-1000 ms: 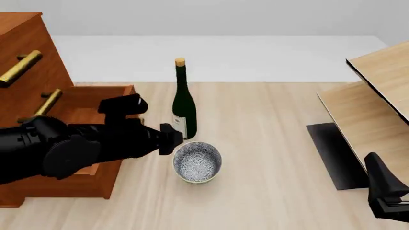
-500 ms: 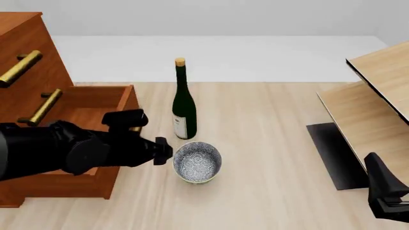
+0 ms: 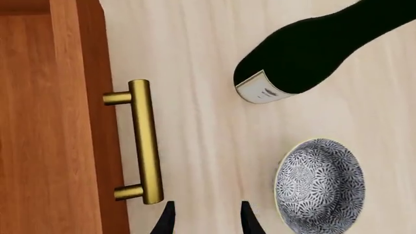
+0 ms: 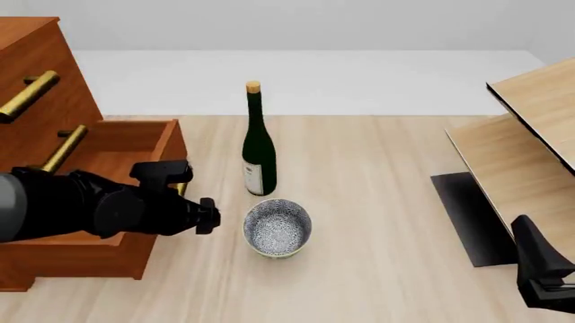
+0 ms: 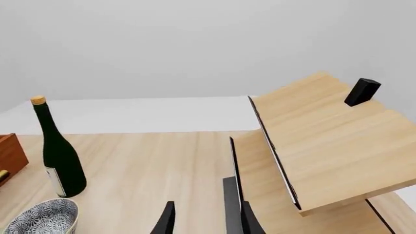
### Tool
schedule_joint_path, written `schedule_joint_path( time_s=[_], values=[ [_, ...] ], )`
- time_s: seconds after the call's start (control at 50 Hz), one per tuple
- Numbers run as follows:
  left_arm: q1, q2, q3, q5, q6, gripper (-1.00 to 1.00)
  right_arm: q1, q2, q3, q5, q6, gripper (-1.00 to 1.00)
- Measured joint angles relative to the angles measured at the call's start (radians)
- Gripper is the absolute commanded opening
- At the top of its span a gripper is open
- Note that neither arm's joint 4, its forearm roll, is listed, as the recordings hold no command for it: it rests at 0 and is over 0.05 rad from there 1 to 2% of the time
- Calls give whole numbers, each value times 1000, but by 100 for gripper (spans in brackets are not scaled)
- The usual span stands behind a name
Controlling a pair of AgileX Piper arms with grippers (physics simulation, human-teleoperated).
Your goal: Close the bottom drawer of the cabinet and open the top drawer.
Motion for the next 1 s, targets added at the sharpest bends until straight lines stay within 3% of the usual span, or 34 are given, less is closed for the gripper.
schedule_joint_path(
  time_s=[0.64,1.0],
  values=[
    [80,-9,89,-13,18,100,8,-3,0,5,6,100],
    [203,-76,128,20,107,100,16,-7,0,10,5,100]
  ],
)
